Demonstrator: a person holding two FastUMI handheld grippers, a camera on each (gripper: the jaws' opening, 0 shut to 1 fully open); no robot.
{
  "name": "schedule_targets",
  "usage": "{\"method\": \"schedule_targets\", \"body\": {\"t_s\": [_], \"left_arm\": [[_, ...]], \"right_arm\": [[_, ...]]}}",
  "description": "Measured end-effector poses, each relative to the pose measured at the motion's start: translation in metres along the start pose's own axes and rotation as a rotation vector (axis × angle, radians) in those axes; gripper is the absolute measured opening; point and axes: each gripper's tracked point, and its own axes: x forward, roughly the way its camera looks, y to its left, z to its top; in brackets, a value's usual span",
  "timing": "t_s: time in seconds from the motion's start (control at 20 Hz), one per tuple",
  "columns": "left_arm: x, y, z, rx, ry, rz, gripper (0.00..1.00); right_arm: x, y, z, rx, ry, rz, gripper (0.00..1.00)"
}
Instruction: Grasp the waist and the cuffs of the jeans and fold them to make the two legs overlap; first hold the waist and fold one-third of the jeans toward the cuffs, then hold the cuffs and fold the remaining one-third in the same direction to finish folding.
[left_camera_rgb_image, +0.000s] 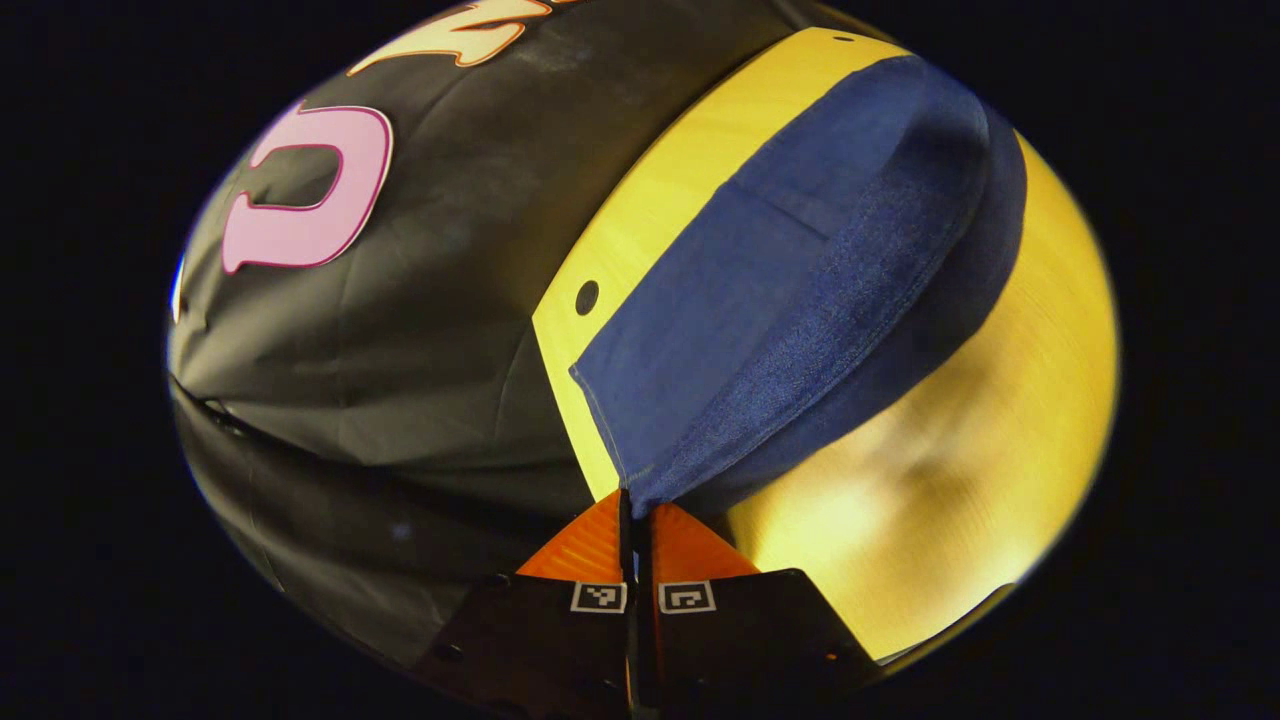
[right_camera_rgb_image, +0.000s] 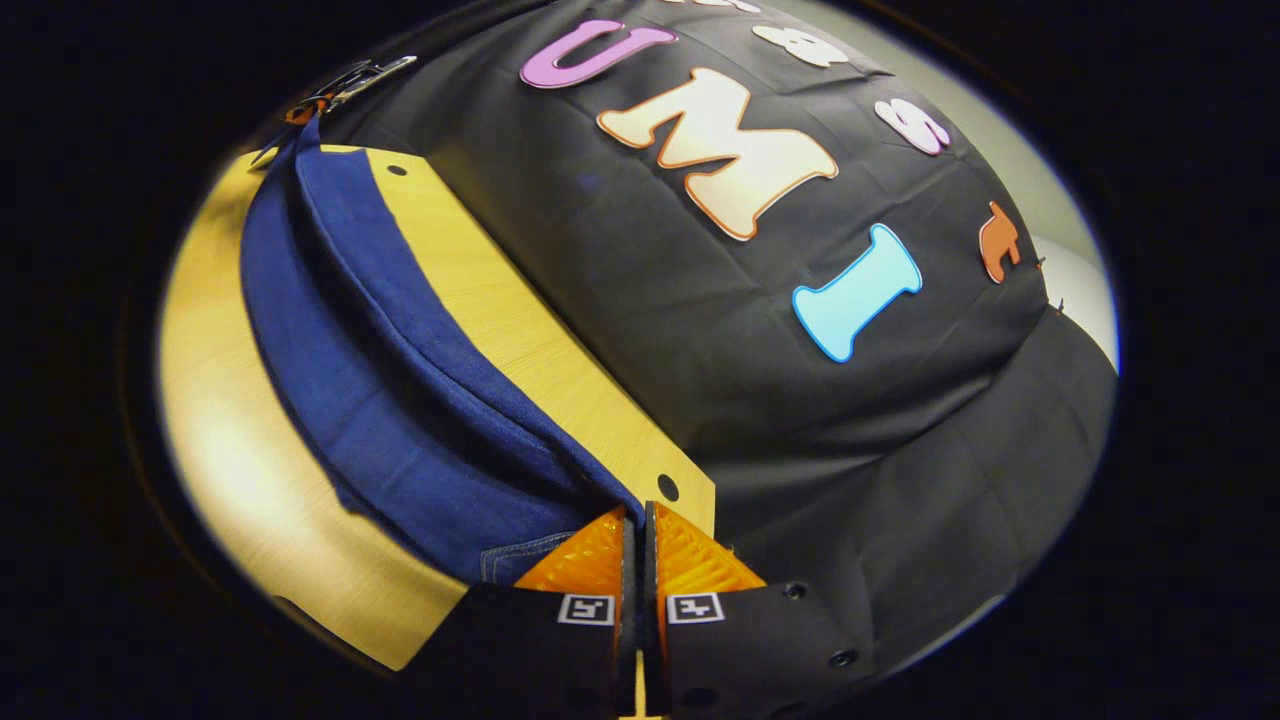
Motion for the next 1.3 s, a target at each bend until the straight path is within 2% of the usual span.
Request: {"method": "schedule_targets", "body": {"t_s": [0.4,0.55,0.6,0.65,0.7,0.8,0.85,1.0,1.1,1.3], "left_arm": [[0.077,0.011,0.053,0.095,-0.049,-0.119,0.0],[0.1,0.002,0.06,0.111,-0.073,-0.148,0.0],[0.101,-0.003,0.059,0.103,-0.069,-0.162,0.0],[0.102,-0.008,0.055,0.093,-0.065,-0.171,0.25],[0.093,0.004,0.066,0.085,-0.099,-0.106,0.5],[0.08,0.003,0.081,-0.013,-0.197,-0.096,1.0],[0.085,0.012,0.082,-0.058,-0.219,-0.088,0.94],[0.069,0.021,0.098,-0.219,-0.285,-0.038,0.94],[0.062,0.028,0.107,-0.334,-0.303,-0.031,0.94],[0.04,0.049,0.122,-0.493,-0.376,-0.04,0.95]], "right_arm": [[0.092,0.028,-0.01,0.182,0.11,0.026,0.05],[0.114,0.039,-0.027,0.302,0.185,0.026,0.05],[0.12,0.037,-0.032,0.342,0.217,0.008,0.24],[0.121,0.031,-0.035,0.381,0.242,-0.02,0.43],[0.121,0.022,-0.042,0.404,0.273,-0.063,0.62],[0.113,0.0,-0.043,0.486,0.275,-0.125,1.0],[0.107,-0.01,-0.043,0.526,0.266,-0.149,0.99],[0.089,-0.035,-0.059,0.584,0.256,-0.186,1.0],[0.08,-0.042,-0.08,0.603,0.259,-0.183,0.99],[0.063,-0.049,-0.132,0.669,0.304,-0.165,0.99]]}}
